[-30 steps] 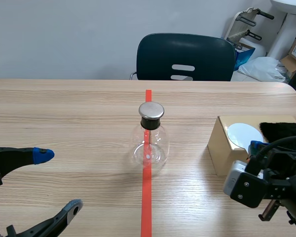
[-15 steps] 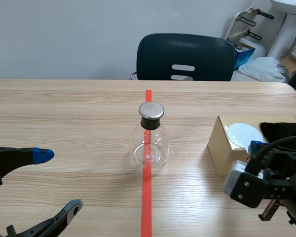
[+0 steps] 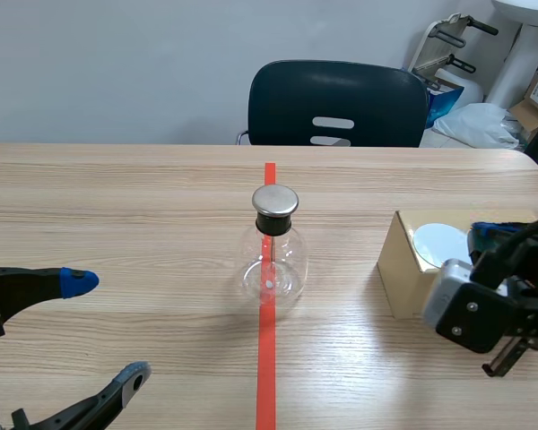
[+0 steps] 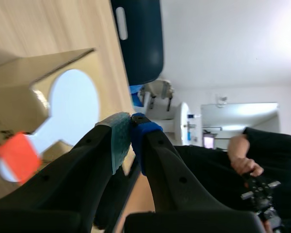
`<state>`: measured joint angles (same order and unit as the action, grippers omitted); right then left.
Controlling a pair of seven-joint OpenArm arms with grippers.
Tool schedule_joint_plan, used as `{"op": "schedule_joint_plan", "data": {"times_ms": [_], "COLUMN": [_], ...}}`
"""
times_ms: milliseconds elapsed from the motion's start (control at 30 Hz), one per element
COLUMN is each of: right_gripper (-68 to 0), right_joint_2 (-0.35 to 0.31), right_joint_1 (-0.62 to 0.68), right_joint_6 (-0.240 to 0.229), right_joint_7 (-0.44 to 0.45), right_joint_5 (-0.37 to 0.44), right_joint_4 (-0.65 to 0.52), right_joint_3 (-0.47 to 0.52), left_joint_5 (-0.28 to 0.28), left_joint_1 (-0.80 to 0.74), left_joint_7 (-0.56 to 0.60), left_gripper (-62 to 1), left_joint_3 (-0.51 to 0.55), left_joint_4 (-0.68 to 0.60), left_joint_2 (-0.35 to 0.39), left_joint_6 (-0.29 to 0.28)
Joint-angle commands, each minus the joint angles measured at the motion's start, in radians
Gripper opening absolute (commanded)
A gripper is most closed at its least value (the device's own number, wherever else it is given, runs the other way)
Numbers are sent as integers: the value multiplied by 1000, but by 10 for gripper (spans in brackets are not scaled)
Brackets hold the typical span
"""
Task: Do the electroscope experiment.
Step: 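Pick up the white charging plate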
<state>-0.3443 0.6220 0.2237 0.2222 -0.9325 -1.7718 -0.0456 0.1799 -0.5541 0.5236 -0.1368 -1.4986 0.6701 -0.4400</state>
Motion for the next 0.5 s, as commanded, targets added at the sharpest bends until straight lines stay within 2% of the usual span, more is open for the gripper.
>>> {"op": "schedule_joint_plan", "data": {"times_ms": [0,467], "right_gripper": [-667,-667], "right_joint_2": [-16,-16], "right_joint_1": [11,60], "right_joint_6": [11,11], "right_joint_7": [-15,-83], "right_joint_5": [10,25], "right_joint_4": [-41,-264], "right_joint_3": [24,147], "left_joint_5": [10,10], "left_joint_1": [0,0], "left_joint_7": [10,10], "left_gripper": [14,14], "left_joint_3": [-3,-3], "left_joint_4": [-8,-8], "left_joint_2": [-5,-5], "left_joint_6": [2,2]}}
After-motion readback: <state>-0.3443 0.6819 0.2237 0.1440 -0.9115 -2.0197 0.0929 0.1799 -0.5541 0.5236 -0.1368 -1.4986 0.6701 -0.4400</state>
